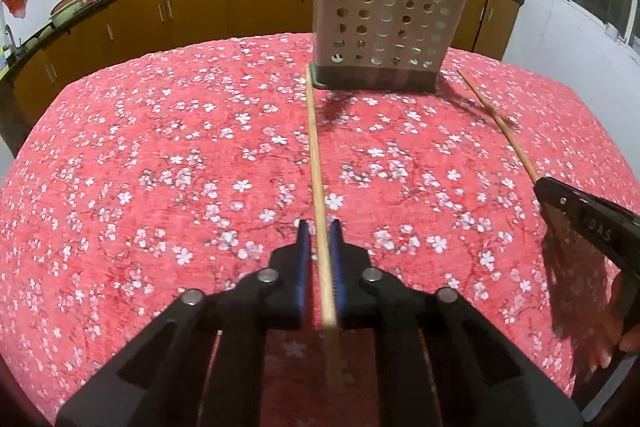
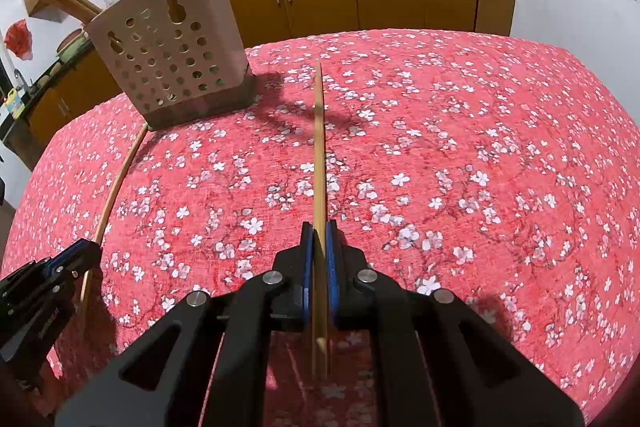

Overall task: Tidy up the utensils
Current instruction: 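Lower both grippers and close each on one of the last chopsticks, then hold both grasped chopsticks closed just above the table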

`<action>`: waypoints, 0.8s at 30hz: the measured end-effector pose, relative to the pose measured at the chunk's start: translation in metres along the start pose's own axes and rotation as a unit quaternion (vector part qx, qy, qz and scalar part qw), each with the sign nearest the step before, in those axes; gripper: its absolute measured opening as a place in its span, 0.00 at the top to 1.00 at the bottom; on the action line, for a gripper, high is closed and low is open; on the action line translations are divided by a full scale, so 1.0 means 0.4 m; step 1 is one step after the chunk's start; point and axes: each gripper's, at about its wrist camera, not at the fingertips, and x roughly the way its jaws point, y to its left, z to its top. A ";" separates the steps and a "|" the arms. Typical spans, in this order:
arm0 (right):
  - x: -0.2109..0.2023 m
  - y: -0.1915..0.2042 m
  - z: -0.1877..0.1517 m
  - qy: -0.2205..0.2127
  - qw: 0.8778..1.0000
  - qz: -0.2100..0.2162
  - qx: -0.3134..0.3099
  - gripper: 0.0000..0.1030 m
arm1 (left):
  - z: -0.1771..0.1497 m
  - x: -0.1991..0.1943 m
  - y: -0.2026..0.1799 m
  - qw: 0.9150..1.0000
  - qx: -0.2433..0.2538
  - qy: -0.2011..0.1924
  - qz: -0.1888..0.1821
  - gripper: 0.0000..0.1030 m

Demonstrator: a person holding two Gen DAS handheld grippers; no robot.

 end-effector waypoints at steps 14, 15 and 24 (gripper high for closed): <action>0.015 0.003 0.015 -0.002 1.000 -0.004 -0.007 0.93 | 0.029 0.009 0.130 0.998 -0.040 0.001 0.050 0.92; 0.016 0.002 0.016 -0.002 1.000 -0.005 -0.009 0.93 | 0.032 0.010 0.136 0.998 -0.041 0.001 0.050 0.92; 0.025 0.008 0.019 -0.006 1.000 -0.013 -0.023 0.93 | 0.041 0.011 0.158 0.998 -0.048 -0.002 0.048 0.90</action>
